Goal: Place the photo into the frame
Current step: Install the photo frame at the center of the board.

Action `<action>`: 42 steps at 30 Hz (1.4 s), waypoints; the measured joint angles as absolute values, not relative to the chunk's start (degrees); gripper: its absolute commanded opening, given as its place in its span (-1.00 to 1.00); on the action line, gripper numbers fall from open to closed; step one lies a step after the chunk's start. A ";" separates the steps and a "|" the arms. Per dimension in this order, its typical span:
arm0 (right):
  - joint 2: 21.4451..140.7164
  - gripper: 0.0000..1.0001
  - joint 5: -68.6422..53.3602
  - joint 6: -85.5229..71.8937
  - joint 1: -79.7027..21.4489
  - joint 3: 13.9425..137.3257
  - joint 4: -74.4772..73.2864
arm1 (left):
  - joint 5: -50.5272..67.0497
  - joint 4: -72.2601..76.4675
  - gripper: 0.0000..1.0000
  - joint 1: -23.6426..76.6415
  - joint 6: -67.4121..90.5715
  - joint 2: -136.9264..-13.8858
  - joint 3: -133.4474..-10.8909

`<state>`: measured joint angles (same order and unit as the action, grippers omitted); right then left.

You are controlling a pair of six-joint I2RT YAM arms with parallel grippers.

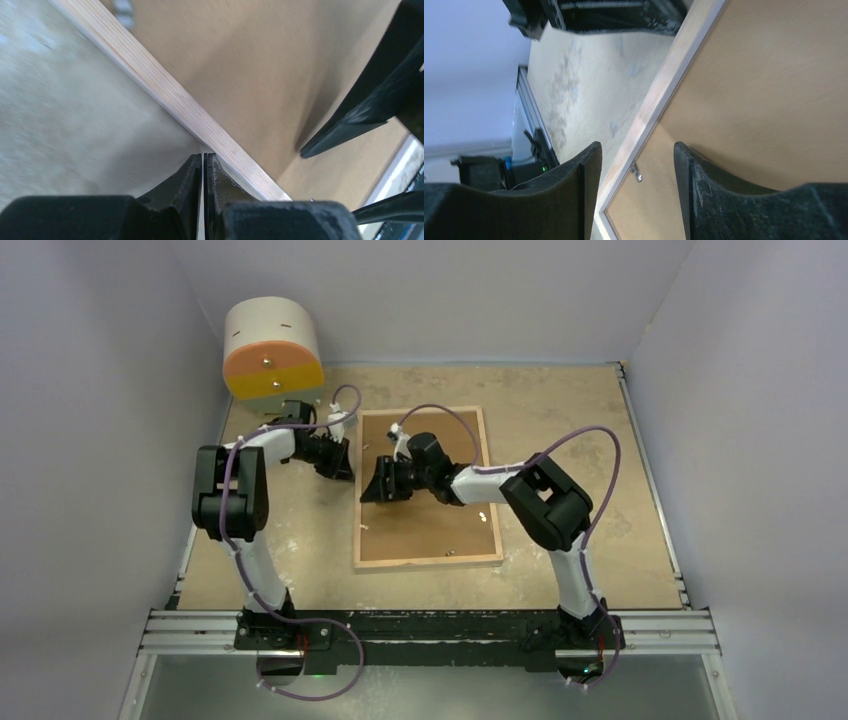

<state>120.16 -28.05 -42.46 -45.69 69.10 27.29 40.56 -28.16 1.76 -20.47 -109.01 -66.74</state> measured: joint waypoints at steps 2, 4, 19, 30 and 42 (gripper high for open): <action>120.18 0.15 -27.68 -42.26 -43.13 71.37 25.93 | 40.47 -27.59 -0.72 1.41 -19.49 -110.78 -69.78; 120.64 0.12 -27.53 -42.19 -40.82 74.06 25.54 | 40.49 -26.70 -0.71 1.06 -18.33 -112.51 -72.23; 135.09 -0.01 -26.98 -42.70 -34.61 92.62 22.50 | 45.12 -22.90 -0.78 0.32 -12.53 -119.52 -78.32; 138.50 -0.07 -26.50 -43.22 -34.76 97.62 21.65 | 45.17 -21.82 -0.79 2.44 -12.93 -119.52 -78.06; 139.87 -0.12 -25.17 -43.92 -34.83 99.94 20.75 | 45.43 -21.02 -0.81 2.44 -13.04 -119.48 -77.56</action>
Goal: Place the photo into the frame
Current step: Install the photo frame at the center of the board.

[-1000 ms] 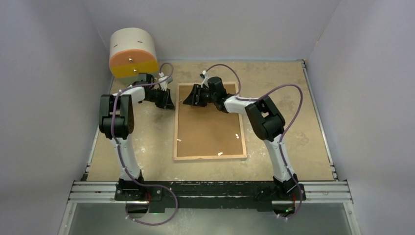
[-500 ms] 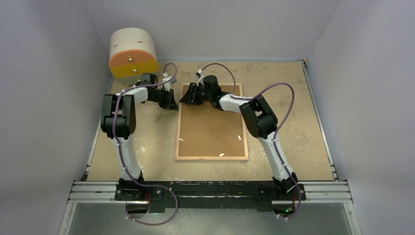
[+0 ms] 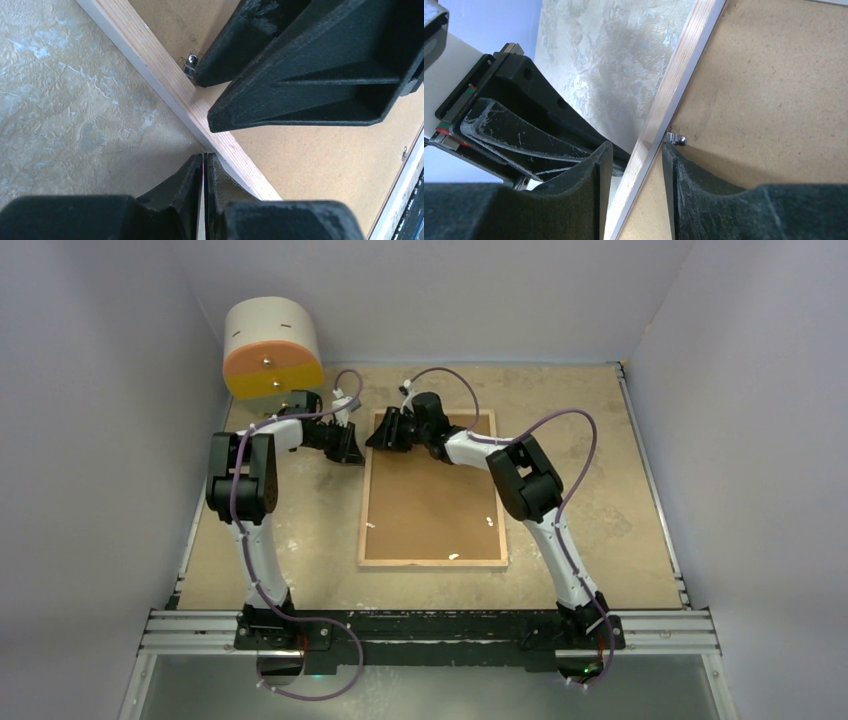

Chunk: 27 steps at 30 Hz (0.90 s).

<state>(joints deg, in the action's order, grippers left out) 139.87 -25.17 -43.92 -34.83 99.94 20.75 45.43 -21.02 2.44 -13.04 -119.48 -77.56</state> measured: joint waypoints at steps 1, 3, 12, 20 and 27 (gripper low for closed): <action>140.20 -0.12 -25.08 -44.07 -34.83 100.47 20.73 | 45.45 -20.93 -0.81 2.44 -13.04 -119.46 -77.47; 140.77 -0.13 -25.04 -44.42 -34.83 101.21 20.82 | 45.58 -20.60 -0.81 2.44 -13.06 -119.37 -77.23; 141.27 -0.13 -25.04 -45.47 -34.87 101.97 20.86 | 45.65 -20.18 -0.83 2.44 -13.19 -119.24 -76.90; 137.91 0.00 -27.09 -46.78 -34.33 96.64 22.57 | 45.58 -20.64 -0.83 2.50 -14.52 -119.02 -76.90; 137.51 0.00 -28.08 -46.30 -32.93 97.30 20.91 | 45.58 -22.24 -0.52 2.48 -14.81 -118.58 -76.90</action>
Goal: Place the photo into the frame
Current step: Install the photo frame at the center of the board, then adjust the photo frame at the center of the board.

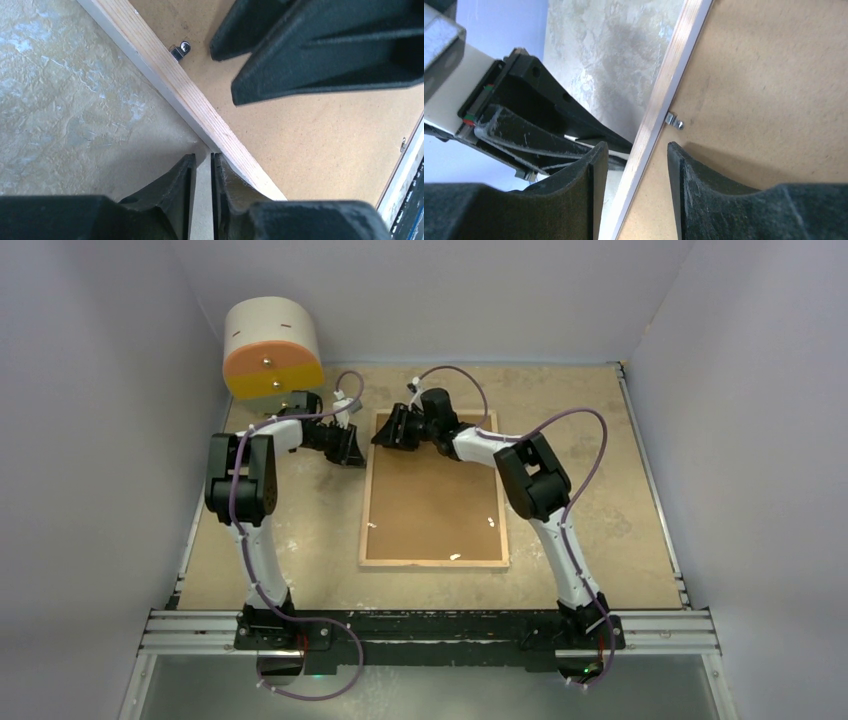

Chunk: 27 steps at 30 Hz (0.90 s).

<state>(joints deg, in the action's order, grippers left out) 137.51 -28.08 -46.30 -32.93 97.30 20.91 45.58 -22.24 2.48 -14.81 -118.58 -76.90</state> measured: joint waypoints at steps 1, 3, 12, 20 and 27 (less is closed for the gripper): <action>137.62 0.00 -28.05 -46.17 -32.80 97.76 20.43 | 45.63 -22.37 -0.49 2.48 -14.76 -118.48 -76.90; 138.21 -0.01 -28.05 -45.80 -32.47 99.61 19.44 | 45.98 -22.61 -0.47 2.50 -14.74 -118.39 -76.90; 141.16 -0.01 -27.57 -44.60 -32.14 103.37 18.11 | 46.61 -22.81 -0.49 2.48 -14.81 -118.37 -76.90; 139.63 0.01 -26.79 -44.49 -30.50 100.60 19.35 | 47.59 -23.00 -0.50 2.48 -15.70 -117.99 -75.94; 138.45 -0.03 -25.43 -43.86 -25.89 99.22 18.92 | 48.75 -23.51 -0.51 2.55 -16.86 -116.38 -73.14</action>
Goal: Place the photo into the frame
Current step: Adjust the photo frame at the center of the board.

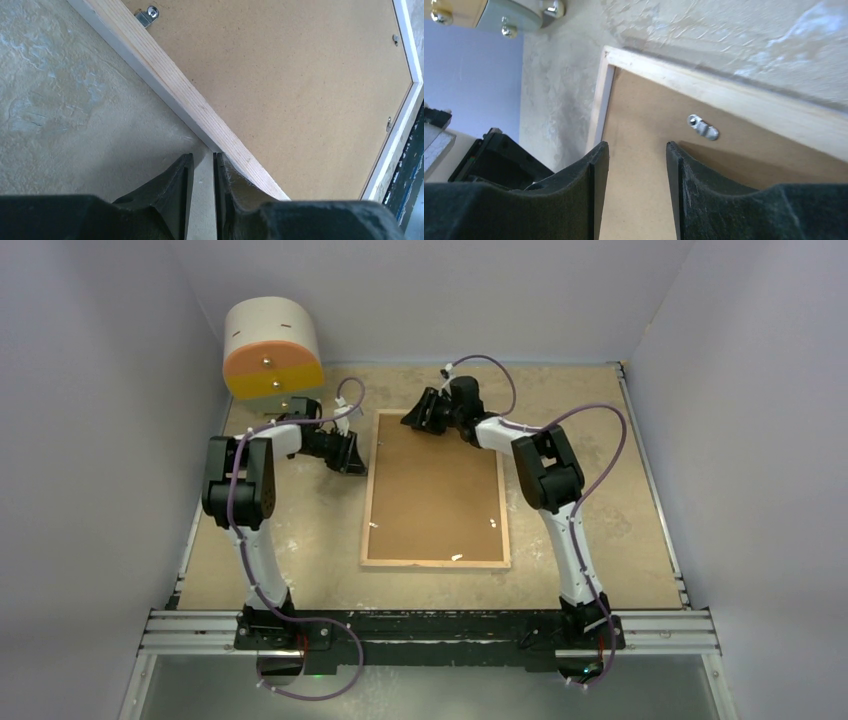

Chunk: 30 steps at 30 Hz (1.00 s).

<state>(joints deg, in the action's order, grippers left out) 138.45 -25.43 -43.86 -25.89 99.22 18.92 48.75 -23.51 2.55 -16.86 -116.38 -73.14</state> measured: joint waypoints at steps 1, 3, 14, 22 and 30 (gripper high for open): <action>138.45 -0.03 -25.23 -43.83 -25.43 99.24 18.81 | 48.77 -23.55 -0.52 2.57 -17.04 -116.33 -73.10; 138.45 -0.02 -24.99 -43.81 -24.73 99.26 18.70 | 48.86 -23.59 -0.52 2.59 -17.17 -116.33 -73.10; 137.93 -0.01 -21.17 -42.68 -24.40 100.97 14.00 | 48.93 -24.88 -0.57 5.89 -19.38 -113.54 -69.01; 130.17 0.54 -17.85 -42.26 -21.56 93.43 10.66 | 49.45 -26.00 -0.58 9.41 -22.20 -109.73 -63.51; 111.39 0.72 -6.09 -40.97 -8.56 83.88 7.88 | 48.99 -27.73 -0.57 12.32 -24.84 -108.01 -61.58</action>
